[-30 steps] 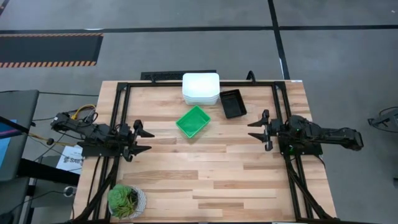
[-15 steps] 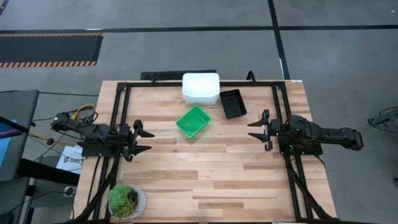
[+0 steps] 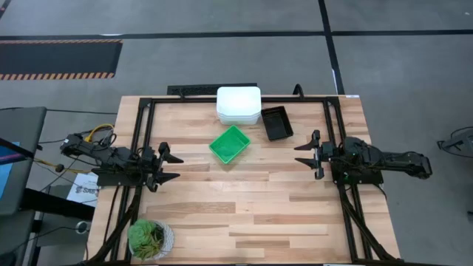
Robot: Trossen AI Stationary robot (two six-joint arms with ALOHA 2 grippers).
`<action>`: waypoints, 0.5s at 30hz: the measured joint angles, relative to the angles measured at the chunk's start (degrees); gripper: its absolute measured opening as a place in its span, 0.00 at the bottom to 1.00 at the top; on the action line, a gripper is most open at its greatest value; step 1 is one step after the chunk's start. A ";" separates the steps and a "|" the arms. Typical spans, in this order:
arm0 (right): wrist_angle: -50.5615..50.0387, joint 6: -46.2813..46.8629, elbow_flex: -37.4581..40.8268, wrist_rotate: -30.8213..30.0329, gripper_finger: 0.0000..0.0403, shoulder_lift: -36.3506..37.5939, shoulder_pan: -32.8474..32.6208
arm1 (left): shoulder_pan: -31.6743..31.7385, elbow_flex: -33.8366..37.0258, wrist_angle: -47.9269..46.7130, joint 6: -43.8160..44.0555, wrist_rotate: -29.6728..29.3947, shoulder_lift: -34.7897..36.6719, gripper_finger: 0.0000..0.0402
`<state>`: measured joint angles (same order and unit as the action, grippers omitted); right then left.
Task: Stack baskets by color
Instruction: Return to Home Position
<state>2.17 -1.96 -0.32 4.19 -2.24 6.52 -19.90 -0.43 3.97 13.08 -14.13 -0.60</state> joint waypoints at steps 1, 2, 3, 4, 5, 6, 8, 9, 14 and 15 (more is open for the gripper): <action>0.00 0.00 0.00 0.00 0.52 0.00 0.00 | 0.00 0.00 0.00 0.00 0.00 0.00 0.64; 0.00 0.00 0.00 0.00 0.52 0.00 0.00 | 0.00 0.00 0.00 0.00 0.00 0.00 0.64; 0.00 0.00 0.00 0.00 0.52 0.00 0.00 | 0.00 0.00 0.00 0.00 0.00 0.00 0.64; 0.00 0.00 0.02 0.00 0.52 0.00 0.00 | 0.00 0.02 0.00 0.00 0.00 0.00 0.64; 0.00 0.00 0.02 0.00 0.52 0.00 0.00 | 0.00 0.02 0.00 0.00 0.00 0.00 0.64; 0.00 0.00 0.02 0.00 0.52 0.00 0.00 | 0.00 0.02 0.00 0.00 0.01 0.00 0.64; 0.00 0.00 0.02 0.00 0.51 0.00 0.00 | 0.00 0.02 0.00 0.00 0.00 0.00 0.64; 0.00 0.00 0.02 0.00 0.51 0.00 0.00 | 0.00 0.02 0.00 0.00 0.01 0.00 0.64; 0.00 0.00 0.02 0.02 0.51 0.00 0.00 | 0.00 0.02 0.00 0.00 0.00 0.00 0.64; -0.02 0.00 0.02 0.02 0.52 0.00 0.00 | 0.00 0.02 0.00 0.00 0.02 0.00 0.64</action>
